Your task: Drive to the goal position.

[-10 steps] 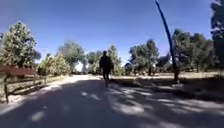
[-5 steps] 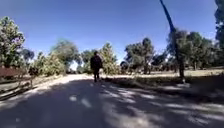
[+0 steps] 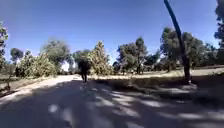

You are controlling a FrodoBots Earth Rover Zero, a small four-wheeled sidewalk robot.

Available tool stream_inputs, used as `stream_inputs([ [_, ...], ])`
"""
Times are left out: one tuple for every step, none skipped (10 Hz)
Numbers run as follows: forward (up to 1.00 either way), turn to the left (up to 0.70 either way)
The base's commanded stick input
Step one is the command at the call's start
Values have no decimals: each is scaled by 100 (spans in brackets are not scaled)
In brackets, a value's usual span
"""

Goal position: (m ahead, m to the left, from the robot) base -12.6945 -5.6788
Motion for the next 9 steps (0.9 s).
stream_inputs([
  [100,29],
  [100,40],
  [100,40],
  [100,40],
  [100,40],
  [0,100],
  [0,100],
  [0,100],
  [0,100],
])
